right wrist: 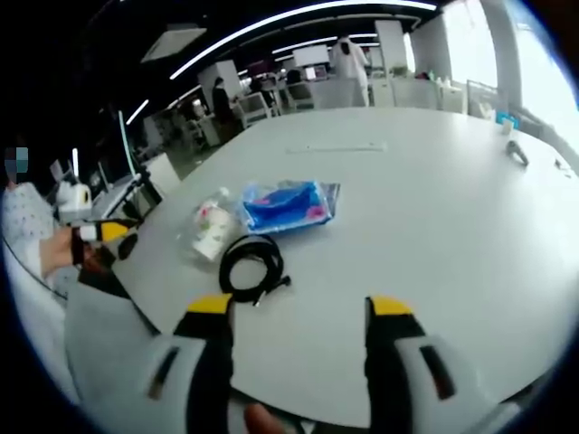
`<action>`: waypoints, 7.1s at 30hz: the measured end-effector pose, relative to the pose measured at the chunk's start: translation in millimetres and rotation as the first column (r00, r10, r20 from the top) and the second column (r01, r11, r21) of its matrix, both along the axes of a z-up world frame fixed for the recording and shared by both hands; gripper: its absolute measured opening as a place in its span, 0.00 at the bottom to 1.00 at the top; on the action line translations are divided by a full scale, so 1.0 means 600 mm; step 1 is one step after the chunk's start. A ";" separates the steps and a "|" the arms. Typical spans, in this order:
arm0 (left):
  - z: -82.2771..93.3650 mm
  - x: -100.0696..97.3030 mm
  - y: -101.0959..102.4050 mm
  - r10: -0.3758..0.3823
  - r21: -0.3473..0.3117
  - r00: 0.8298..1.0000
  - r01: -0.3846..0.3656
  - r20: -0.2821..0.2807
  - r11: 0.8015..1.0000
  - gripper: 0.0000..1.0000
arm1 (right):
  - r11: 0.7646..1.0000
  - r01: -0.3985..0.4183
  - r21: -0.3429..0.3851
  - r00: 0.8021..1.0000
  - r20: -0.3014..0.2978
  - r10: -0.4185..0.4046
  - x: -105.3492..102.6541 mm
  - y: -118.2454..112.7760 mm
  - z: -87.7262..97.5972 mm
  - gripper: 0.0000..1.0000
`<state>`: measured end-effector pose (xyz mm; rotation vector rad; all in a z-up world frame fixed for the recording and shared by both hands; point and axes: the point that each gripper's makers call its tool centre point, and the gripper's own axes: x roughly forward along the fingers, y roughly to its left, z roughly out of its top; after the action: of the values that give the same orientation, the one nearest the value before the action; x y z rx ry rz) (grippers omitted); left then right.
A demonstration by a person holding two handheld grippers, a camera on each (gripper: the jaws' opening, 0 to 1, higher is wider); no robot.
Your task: Arrange the tabletop items into an orderly group along one side of the table until the central work area is clear of visible clutter.
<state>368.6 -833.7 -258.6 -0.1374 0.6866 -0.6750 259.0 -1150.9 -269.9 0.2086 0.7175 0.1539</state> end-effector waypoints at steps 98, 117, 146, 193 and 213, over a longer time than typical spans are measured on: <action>-0.049 0.064 -0.034 -0.007 -0.020 0.991 0.004 -0.130 1.000 0.75 | 0.999 -0.010 0.037 0.998 -0.061 0.012 -0.011 0.047 -0.038 0.53; -0.054 0.084 -0.039 -0.026 -0.004 0.990 0.026 -0.140 1.000 0.75 | 0.999 -0.023 0.030 0.997 -0.070 0.025 -0.010 0.048 -0.038 0.55; -0.063 0.135 -0.067 -0.042 0.019 0.985 0.046 -0.168 0.999 0.72 | 0.997 -0.039 0.060 0.995 -0.088 0.044 -0.001 0.076 -0.050 0.54; -0.089 0.209 -0.129 -0.032 0.009 0.968 0.036 -0.248 0.999 0.69 | 0.996 -0.009 0.086 0.992 -0.122 0.020 -0.004 0.078 -0.070 0.53; -0.113 0.231 -0.139 -0.014 0.029 0.954 0.024 -0.299 0.999 0.66 | 0.995 -0.011 0.100 0.991 -0.135 0.024 0.007 0.087 -0.085 0.48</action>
<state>506.9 -917.0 -326.3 -0.2056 0.9909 -0.6677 263.0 -1098.7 -320.7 0.3096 0.8481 0.1935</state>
